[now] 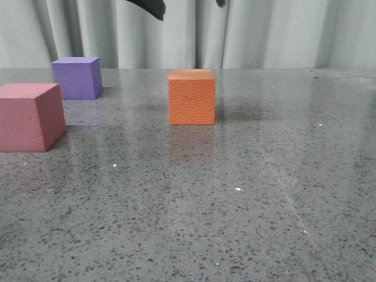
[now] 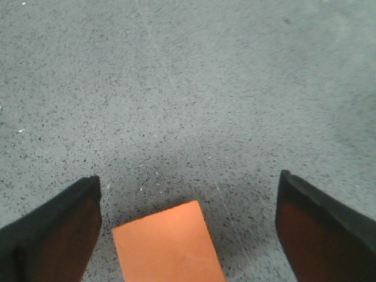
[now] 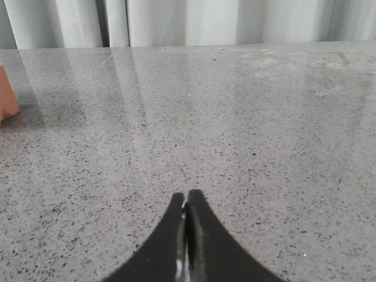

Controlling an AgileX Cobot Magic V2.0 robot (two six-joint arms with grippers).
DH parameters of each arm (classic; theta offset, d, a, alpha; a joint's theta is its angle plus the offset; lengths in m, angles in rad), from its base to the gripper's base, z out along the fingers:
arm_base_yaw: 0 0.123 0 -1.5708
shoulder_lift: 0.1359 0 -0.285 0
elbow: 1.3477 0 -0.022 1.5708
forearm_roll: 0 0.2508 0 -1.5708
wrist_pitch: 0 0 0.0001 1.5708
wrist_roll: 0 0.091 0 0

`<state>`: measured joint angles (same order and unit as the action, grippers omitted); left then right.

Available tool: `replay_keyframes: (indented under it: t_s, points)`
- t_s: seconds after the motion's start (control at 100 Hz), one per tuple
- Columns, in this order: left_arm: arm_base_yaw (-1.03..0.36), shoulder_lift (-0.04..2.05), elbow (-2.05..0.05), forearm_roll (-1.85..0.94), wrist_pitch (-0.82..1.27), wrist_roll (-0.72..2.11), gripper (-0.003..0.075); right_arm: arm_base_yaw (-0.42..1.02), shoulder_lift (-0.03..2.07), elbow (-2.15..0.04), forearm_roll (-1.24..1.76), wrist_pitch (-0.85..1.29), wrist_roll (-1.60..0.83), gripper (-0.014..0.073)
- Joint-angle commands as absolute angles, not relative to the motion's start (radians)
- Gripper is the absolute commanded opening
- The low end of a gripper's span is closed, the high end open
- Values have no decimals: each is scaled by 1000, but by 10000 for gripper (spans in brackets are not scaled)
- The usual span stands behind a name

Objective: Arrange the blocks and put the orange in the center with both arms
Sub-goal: 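Lower the left gripper over the orange cube and close on it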

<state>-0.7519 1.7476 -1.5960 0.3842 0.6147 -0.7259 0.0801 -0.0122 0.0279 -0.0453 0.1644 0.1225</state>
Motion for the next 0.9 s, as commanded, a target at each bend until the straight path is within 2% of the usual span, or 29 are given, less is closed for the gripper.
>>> replay_keyframes:
  t_s: [0.0,0.27,0.89]
  points:
    - [-780,1739,-1673,485,610,-829,566,74,-19,14,-47,78,113,-120]
    - [-782,1784,-1684,607,678,-985,566,74,-19,14,-47,78,113,-120]
    - [-802,1814,-1684,588,707,-987,566,74,-19,14,-47,78,113,-120]
